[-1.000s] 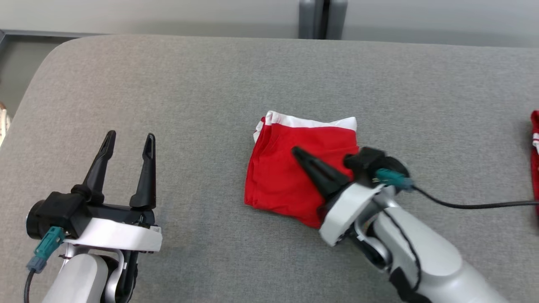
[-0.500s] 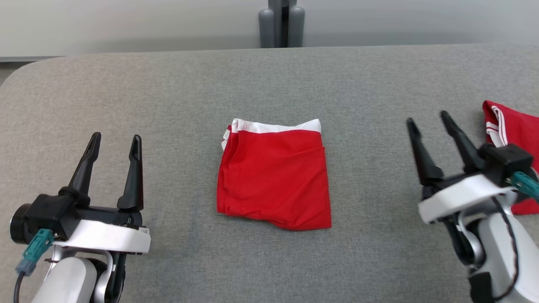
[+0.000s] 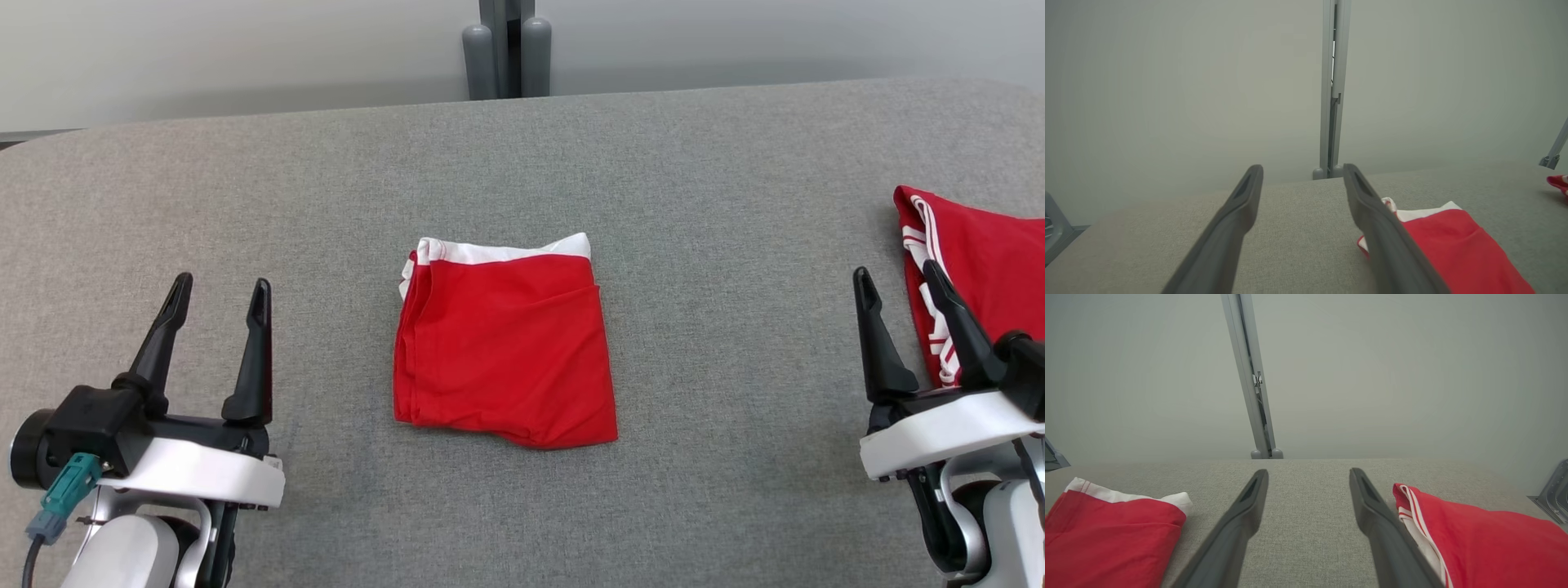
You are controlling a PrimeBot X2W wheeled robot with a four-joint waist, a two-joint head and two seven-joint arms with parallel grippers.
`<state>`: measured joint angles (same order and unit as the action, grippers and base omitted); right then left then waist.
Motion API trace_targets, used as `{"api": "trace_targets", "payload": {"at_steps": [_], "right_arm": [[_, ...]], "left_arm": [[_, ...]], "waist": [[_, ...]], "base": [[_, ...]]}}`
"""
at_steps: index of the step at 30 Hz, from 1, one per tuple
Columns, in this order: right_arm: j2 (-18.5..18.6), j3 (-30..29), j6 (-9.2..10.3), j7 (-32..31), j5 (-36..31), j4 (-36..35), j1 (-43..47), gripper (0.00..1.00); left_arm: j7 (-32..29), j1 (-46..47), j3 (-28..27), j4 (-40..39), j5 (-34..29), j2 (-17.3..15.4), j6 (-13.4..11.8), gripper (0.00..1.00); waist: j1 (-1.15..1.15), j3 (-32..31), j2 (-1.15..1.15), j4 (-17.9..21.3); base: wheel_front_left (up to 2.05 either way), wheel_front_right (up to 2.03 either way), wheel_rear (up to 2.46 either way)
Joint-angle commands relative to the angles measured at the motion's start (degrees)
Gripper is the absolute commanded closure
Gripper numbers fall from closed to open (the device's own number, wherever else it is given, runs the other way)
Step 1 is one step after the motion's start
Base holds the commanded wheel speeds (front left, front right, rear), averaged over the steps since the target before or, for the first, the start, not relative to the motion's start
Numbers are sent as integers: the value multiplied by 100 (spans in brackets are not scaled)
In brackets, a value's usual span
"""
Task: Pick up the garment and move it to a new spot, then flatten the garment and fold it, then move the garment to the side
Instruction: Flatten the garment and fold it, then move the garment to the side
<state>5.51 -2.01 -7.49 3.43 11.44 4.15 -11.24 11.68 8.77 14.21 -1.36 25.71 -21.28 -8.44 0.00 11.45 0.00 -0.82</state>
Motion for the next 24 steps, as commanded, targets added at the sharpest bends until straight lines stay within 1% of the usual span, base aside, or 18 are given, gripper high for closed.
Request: {"api": "trace_targets", "payload": {"at_steps": [1,9,15,19,24], "right_arm": [[12,-41,0,-38,-29,-45,37,0],[-61,-57,0,-127,-89,-196,59,0],[-13,45,0,-213,-116,-183,-89,0],[48,444,0,-369,-94,36,-215,0],[56,1307,0,-548,65,611,-434,0]], "left_arm": [[-5,-9,-17,-23,-16,-49,-22,0],[-87,-6,10,-109,3,-60,-83,0],[-92,45,48,-144,6,-38,-116,0],[-63,119,78,-164,7,-1,-122,0],[-50,174,155,-113,38,80,-73,0]], "waist": [[0,1,0,-1],[0,38,0,-16],[0,93,0,-84],[0,170,0,-201],[0,294,0,-393]], "base": [[0,0,0],[0,0,0],[0,0,0],[0,0,0],[0,0,0]]}}
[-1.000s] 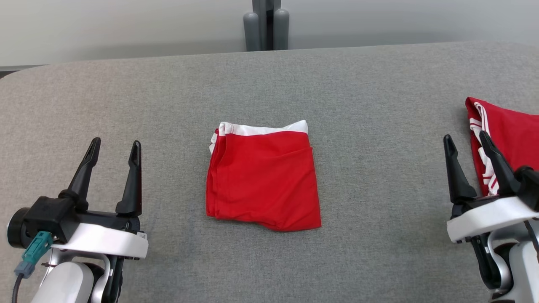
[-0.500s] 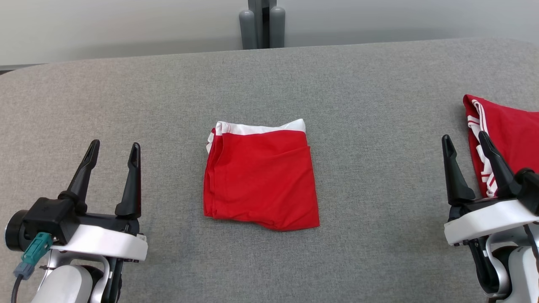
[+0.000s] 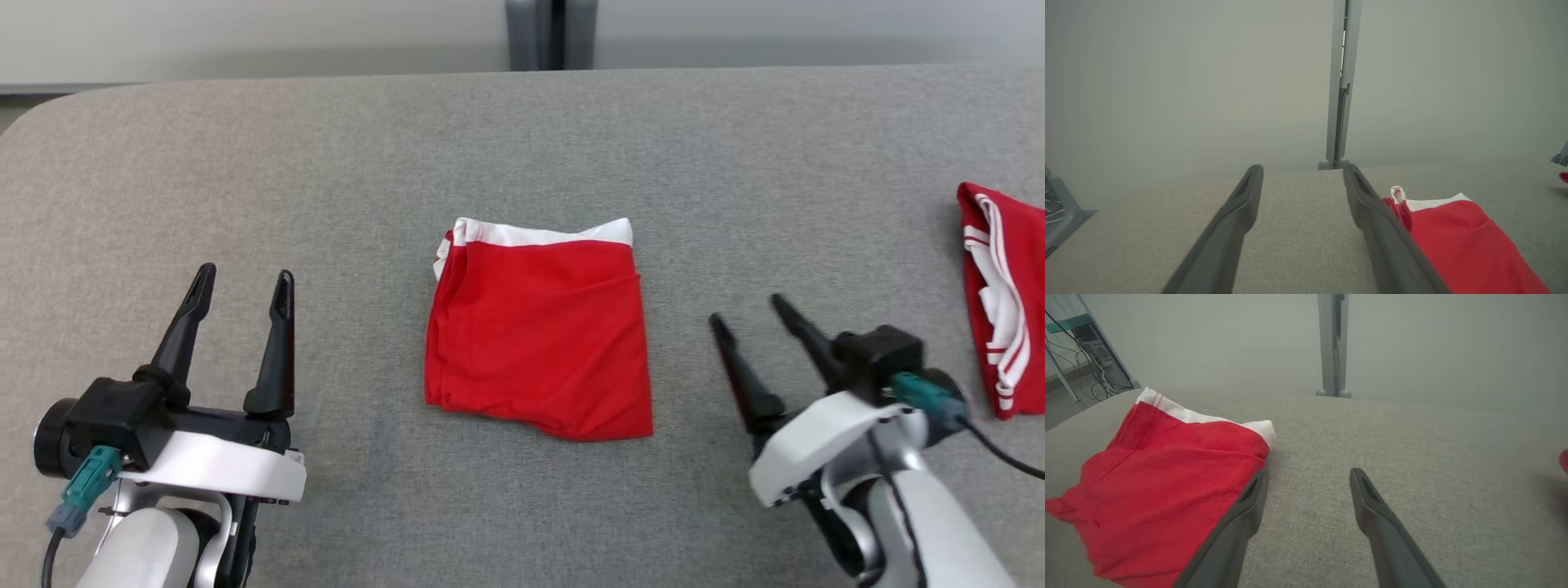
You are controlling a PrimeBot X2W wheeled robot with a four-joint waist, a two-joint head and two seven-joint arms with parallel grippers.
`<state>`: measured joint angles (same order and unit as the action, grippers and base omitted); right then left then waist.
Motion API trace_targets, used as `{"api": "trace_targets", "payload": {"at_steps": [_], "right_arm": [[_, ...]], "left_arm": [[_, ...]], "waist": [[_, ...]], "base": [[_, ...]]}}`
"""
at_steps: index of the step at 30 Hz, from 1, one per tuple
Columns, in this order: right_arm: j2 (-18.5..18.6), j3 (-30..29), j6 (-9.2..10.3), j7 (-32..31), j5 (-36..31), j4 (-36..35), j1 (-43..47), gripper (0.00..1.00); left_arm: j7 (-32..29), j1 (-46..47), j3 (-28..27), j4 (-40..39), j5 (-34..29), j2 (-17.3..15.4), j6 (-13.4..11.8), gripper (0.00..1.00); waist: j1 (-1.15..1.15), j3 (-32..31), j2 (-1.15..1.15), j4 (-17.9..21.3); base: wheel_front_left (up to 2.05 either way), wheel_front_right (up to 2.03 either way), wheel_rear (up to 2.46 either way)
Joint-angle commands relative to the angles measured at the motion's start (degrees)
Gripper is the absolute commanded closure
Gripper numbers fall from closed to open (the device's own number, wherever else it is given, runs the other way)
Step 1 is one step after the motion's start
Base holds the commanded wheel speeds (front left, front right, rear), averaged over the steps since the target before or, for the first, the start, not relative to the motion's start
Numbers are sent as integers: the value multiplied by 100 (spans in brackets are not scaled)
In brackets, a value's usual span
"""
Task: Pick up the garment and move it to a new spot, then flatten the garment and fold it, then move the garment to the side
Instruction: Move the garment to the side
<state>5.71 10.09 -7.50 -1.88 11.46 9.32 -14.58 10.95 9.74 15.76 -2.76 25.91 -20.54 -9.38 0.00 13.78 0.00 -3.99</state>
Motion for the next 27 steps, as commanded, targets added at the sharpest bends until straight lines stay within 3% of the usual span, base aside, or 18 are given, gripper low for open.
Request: {"api": "trace_targets", "payload": {"at_steps": [1,13,14,15,17,24,27], "right_arm": [[25,266,1,-17,98,223,-149,0],[-62,1581,1,-557,698,1729,-731,0],[-55,1634,1,-587,743,1789,-758,19],[-55,1634,1,-587,743,1789,-758,19],[-41,1681,1,-537,780,1884,-821,100],[109,1732,4,-359,874,1917,-928,100],[291,1763,3,-278,786,1747,-821,100]], "left_arm": [[24,98,20,41,19,21,20,0],[102,157,119,208,72,110,65,0],[104,158,119,218,73,111,61,0],[104,158,119,218,73,111,61,0],[110,157,128,230,76,117,51,0],[125,127,132,204,84,92,17,0],[103,69,134,103,55,44,-26,0]], "waist": [[0,82,0,-118],[0,193,0,-351],[0,190,0,-352],[0,190,0,-352],[0,181,0,-350],[0,129,0,-206],[0,126,0,55]], "base": [[0,0,0],[0,0,0],[0,0,0],[0,0,0],[0,0,0],[0,0,0],[0,0,0]]}}
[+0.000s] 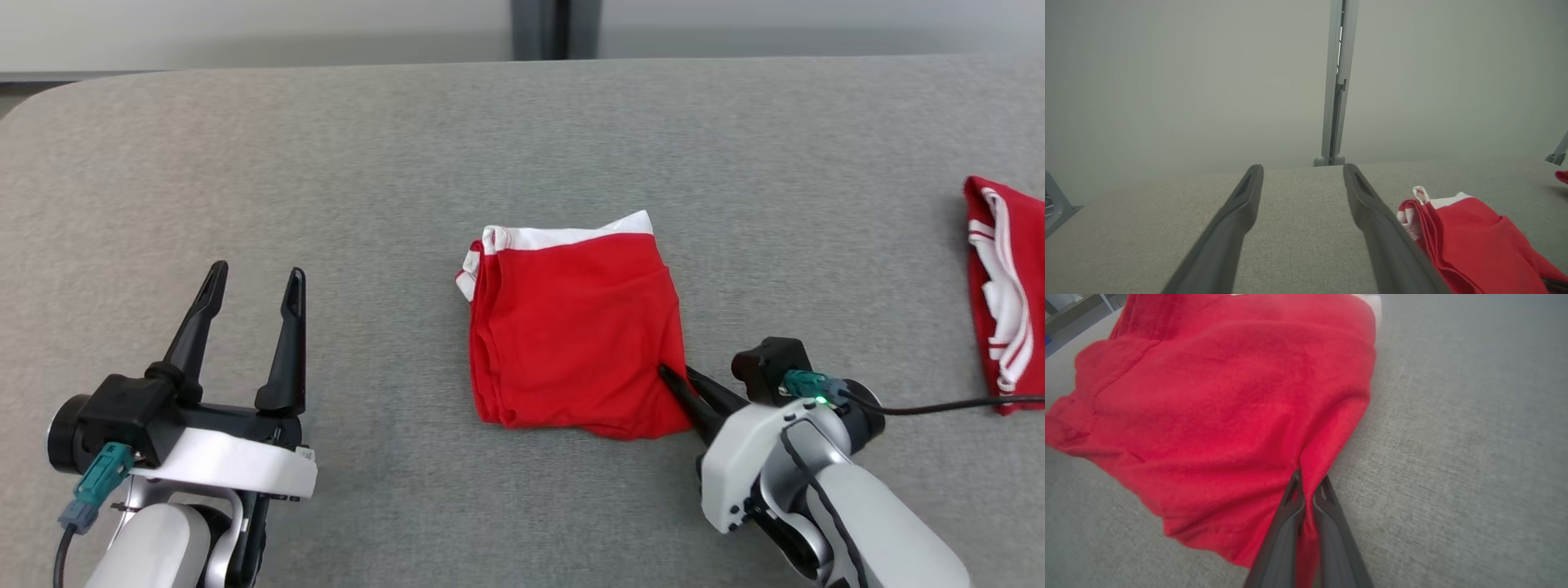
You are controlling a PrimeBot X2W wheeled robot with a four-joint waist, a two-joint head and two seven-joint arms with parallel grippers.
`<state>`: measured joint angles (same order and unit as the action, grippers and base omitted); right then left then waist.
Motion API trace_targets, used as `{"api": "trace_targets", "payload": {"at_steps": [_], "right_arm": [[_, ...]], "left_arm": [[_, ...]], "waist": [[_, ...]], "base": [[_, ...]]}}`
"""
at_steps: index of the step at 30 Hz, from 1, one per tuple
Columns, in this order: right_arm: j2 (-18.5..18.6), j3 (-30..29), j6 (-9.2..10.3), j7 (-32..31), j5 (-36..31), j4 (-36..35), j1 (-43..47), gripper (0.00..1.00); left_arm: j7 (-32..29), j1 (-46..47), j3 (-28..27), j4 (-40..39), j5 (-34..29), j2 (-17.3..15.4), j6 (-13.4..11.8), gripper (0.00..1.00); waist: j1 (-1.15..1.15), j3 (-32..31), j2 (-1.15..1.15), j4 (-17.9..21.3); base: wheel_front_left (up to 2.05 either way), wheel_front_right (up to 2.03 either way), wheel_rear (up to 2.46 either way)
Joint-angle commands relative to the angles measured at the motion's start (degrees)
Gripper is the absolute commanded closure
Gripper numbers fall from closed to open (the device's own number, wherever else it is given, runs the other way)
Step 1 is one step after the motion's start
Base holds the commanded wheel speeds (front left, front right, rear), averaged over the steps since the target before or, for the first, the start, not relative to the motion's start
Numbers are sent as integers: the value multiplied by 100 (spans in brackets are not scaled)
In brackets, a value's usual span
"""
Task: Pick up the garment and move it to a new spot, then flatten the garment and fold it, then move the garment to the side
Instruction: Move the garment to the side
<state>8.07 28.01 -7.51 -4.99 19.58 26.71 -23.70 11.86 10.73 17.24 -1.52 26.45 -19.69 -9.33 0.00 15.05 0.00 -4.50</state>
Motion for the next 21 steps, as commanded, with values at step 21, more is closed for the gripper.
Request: {"api": "trace_targets", "payload": {"at_steps": [21], "right_arm": [[510,-648,3,506,-244,-615,-253,100]], "left_arm": [[-568,415,-37,-563,-135,-580,18,0]], "waist": [[0,374,0,2224]], "base": [[0,0,0]]}}
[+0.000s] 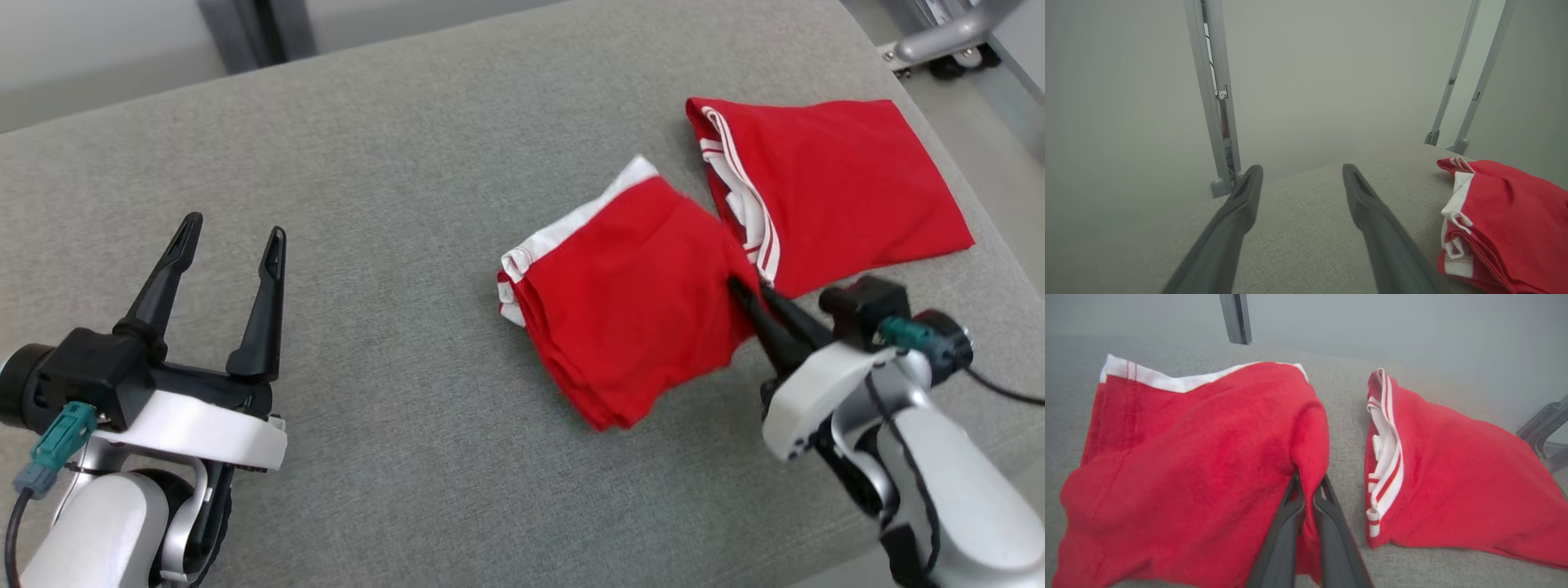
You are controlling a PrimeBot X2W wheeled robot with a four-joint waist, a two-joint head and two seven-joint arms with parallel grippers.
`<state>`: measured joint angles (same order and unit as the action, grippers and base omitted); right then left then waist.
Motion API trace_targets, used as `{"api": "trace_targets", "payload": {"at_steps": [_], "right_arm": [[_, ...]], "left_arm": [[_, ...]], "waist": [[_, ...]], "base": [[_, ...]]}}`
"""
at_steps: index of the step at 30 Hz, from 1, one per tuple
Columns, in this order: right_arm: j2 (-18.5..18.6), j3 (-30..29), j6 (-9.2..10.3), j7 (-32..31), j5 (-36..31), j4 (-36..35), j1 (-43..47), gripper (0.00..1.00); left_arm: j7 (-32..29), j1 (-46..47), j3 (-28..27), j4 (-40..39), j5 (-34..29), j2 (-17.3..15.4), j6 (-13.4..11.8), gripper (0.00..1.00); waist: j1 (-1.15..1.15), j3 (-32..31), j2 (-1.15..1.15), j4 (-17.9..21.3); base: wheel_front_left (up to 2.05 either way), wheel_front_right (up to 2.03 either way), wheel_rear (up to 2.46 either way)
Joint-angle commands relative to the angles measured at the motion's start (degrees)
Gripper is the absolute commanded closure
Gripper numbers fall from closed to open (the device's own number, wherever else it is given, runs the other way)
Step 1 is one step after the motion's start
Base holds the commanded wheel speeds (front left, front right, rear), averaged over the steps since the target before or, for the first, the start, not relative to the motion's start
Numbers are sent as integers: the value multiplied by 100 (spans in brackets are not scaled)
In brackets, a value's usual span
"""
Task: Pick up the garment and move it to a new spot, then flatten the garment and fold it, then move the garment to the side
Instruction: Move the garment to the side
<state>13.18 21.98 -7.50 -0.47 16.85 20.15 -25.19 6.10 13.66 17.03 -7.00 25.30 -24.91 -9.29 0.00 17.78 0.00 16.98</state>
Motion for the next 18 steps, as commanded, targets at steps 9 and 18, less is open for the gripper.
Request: {"api": "trace_targets", "payload": {"at_steps": [9,18], "right_arm": [[245,-698,2,704,237,1124,-1300,100],[726,-1498,2,1131,409,2276,-1696,100]], "left_arm": [[-58,259,63,-74,-55,-96,62,0],[-83,373,120,-109,-78,-137,95,0]], "waist": [[0,400,0,-34],[0,578,0,-122]], "base": [[0,0,0],[0,0,0]]}}
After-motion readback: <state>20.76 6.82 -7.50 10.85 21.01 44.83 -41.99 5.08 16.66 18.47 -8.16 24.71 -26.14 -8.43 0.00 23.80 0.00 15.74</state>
